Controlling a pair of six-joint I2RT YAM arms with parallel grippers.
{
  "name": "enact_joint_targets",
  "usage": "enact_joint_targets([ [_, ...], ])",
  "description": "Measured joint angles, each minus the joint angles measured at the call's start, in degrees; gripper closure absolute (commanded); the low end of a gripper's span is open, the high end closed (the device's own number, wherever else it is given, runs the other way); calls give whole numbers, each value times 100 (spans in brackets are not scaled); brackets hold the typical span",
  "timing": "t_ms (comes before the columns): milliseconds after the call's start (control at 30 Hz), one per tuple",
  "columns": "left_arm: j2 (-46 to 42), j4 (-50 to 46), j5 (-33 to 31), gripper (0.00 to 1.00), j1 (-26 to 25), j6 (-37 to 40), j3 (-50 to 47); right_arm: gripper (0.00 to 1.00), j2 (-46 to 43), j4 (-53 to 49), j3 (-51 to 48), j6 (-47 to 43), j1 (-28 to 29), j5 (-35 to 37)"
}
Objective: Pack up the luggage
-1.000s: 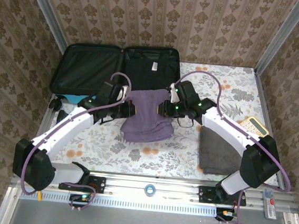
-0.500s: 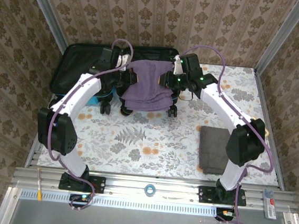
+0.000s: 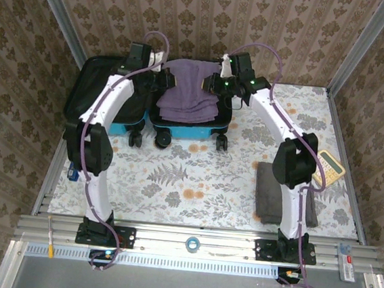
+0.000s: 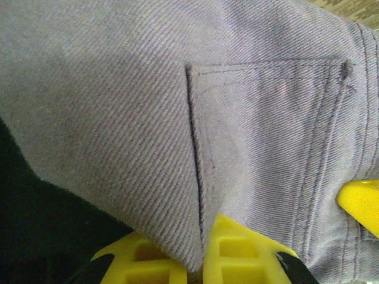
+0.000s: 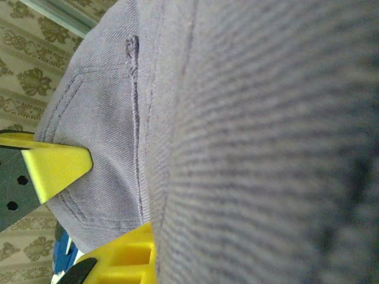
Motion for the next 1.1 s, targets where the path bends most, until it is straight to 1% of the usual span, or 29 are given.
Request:
enact_joint_targets([
  [367,1493,-234,103,100,164,17,1469,100,1674,-542,1961,2,-184,-61],
  [400,1622,-306,103,93,164,31,1620,100,1821,-595,2133,4,-192,-68],
  [433,1720,-343,101,78,168,42,1735,98,1945,-632,2280,7,-208,-76],
  [467,1843,-387,92,59,186,74,1882,81,2085,-675,2433,13,-227,-81],
  [500,1939,-442,74,53,190,105,2015,66,2210,-708,2564,24,-256,-94],
  [533,2044,-501,46,48,195,118,2179,52,2321,-728,2680,66,-280,-122],
  [567,2124,-575,-11,45,205,129,2343,42,2437,-743,2785,103,-306,-160],
  [633,2205,-673,-122,43,234,190,2575,33,2603,-734,2914,155,-376,-208],
  [667,2212,-708,-192,42,251,219,2653,29,2662,-715,2946,168,-424,-234],
  [733,2210,-767,-308,42,275,271,2767,26,2704,-710,2953,203,-529,-271],
  [867,2192,-866,-527,41,308,376,2811,24,2710,-680,3025,216,-704,-380],
  [1100,2109,-1008,-780,40,269,503,2715,22,2592,-785,3086,-4,-748,-391],
])
